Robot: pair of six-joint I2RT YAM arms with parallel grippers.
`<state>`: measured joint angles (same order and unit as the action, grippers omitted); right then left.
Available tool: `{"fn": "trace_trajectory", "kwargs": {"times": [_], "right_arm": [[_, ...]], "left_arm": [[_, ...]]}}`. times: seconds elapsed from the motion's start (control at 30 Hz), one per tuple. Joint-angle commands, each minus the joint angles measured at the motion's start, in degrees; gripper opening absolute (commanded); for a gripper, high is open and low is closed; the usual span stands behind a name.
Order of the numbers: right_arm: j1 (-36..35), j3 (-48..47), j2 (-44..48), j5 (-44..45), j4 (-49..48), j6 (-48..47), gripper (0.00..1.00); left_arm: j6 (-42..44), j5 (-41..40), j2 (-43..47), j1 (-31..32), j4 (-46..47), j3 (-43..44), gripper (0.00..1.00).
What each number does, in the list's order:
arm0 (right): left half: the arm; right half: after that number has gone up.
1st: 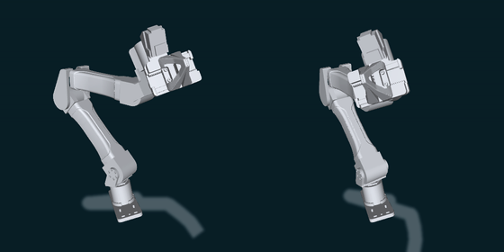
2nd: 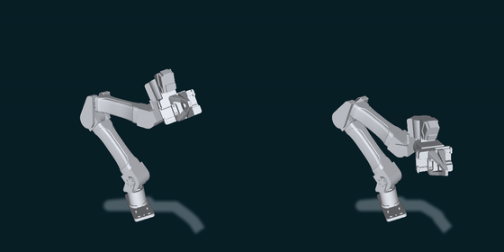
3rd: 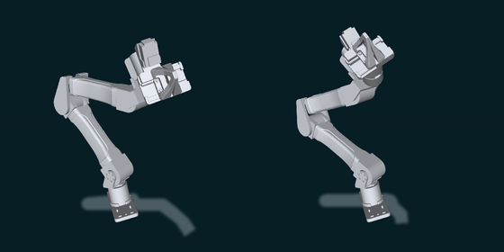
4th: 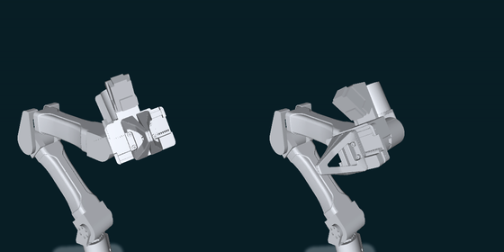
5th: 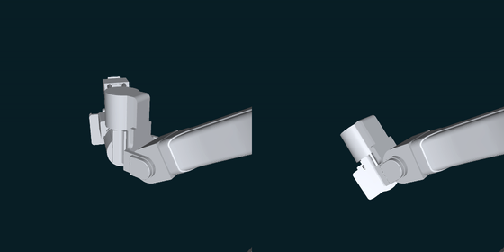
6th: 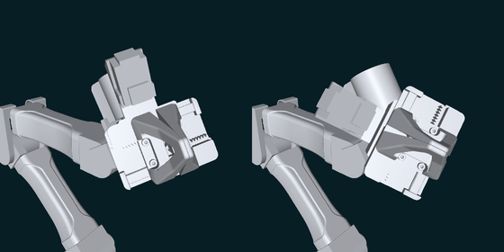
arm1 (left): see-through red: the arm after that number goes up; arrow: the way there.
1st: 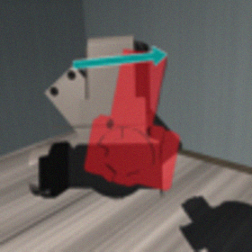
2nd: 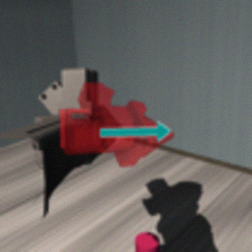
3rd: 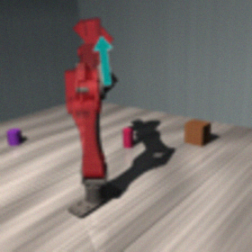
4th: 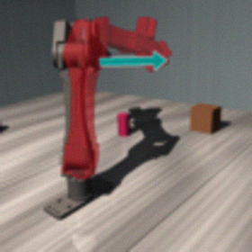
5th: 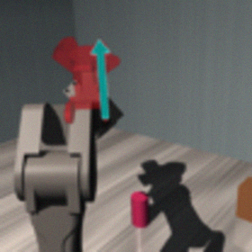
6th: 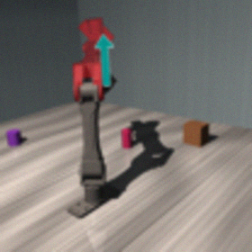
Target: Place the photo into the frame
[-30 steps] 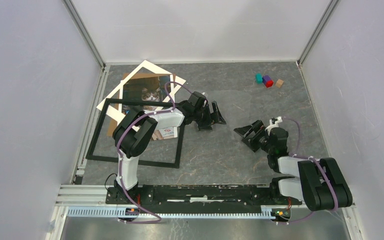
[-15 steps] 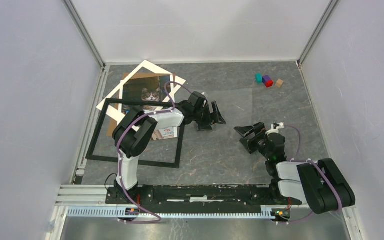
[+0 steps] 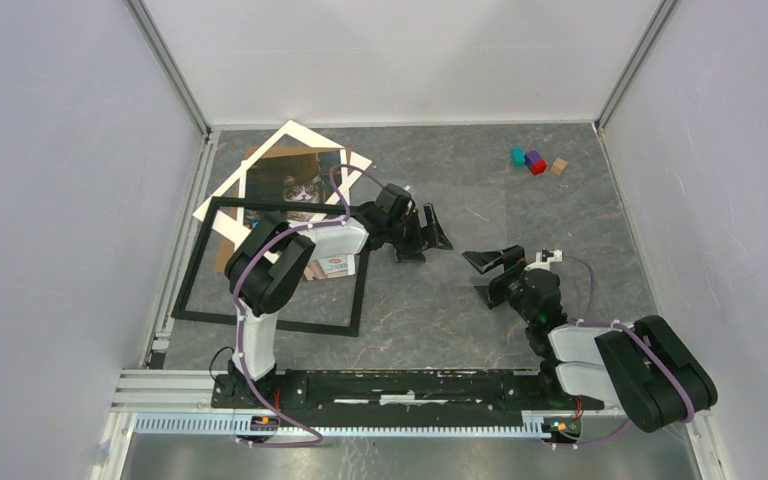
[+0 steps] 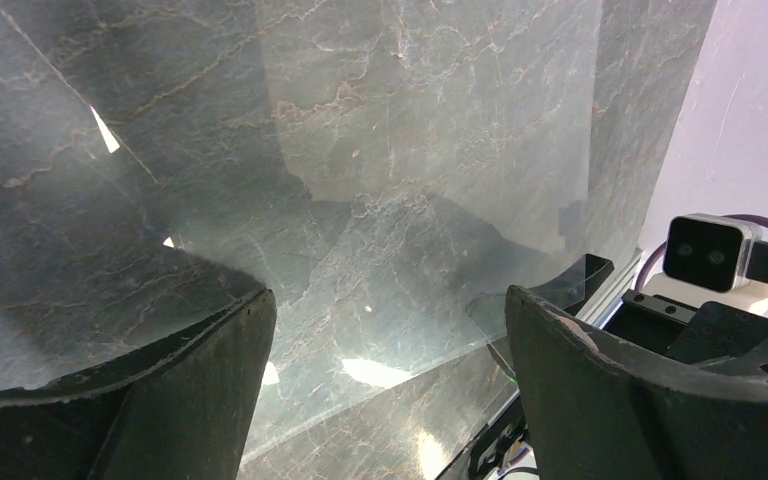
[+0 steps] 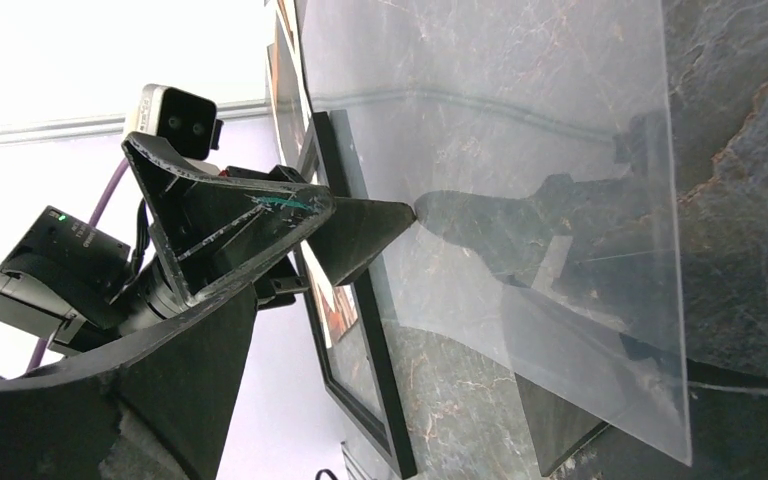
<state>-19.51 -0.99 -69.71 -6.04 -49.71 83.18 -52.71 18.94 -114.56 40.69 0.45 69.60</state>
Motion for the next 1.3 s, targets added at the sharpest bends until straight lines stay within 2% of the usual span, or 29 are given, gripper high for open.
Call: {"fn": "trace_trajectory", "kwargs": {"times": [0.0,0.17,0.27,0.4,0.5,0.6,0.67,0.77,0.87,0.93,1.03,1.17,1.27], "right_arm": [[-1.9,3.7,-0.5,5.7,-4.8,3.4,0.98],[-2.5,3.0,-5.3,9.1,-10.6,2.1,0.97],[-3.4,3.5,-7.4,11.3,-13.3,3.3,0.89],[-4.7,4.1,-7.1,15.8,-12.7,2.0,0.63],[-4.7,3.8,-5.6,17.4,-7.0,0.5,0.41],[-4.7,2.8,-3.5,19.6,-0.6,-3.1,0.39],[-4.7,2.4,-2.1,21.2,2.4,-4.6,0.34],[-4.6,2.3,0.1,23.2,4.5,-6.2,0.22],[-4.6,1.5,3.3,25.4,8.2,-9.3,0.02],[-4.5,-1.1,6.4,27.5,14.8,-12.5,0.00],[-4.2,-4.7,11.9,31.2,25.4,-18.6,0.00],[-3.5,-10.4,22.0,38.2,39.8,-29.7,0.00],[-3.3,-15.7,29.5,42.5,46.9,-42.9,0.00]], "left_arm": [[-1.0,-0.4,-2.1,0.7,-6.9,-2.8,0.94],[-1.0,-0.1,-2.2,0.7,-6.6,-2.7,0.94],[0.1,-0.5,-1.5,0.7,-7.3,-2.5,0.93],[4.4,-1.5,2.0,0.8,-8.4,-2.4,0.93],[7.9,-1.5,7.0,0.7,-9.8,-2.0,0.93],[11.7,-1.9,14.0,0.7,-13.6,-1.4,0.93],[14.4,-3.2,18.1,0.6,-17.6,-0.8,0.93],[17.5,-7.6,24.5,0.5,-23.9,-1.6,0.93],[19.8,-15.3,29.4,0.5,-30.3,-4.1,0.92],[20.2,-23.0,31.6,0.4,-33.4,-6.3,0.91],[20.2,-28.4,32.7,0.4,-35.6,-9.0,0.89],[19.8,-30.8,30.0,0.4,-34.9,-10.7,0.85],[20.0,-30.6,25.6,0.4,-34.3,-9.7,0.90]]}}
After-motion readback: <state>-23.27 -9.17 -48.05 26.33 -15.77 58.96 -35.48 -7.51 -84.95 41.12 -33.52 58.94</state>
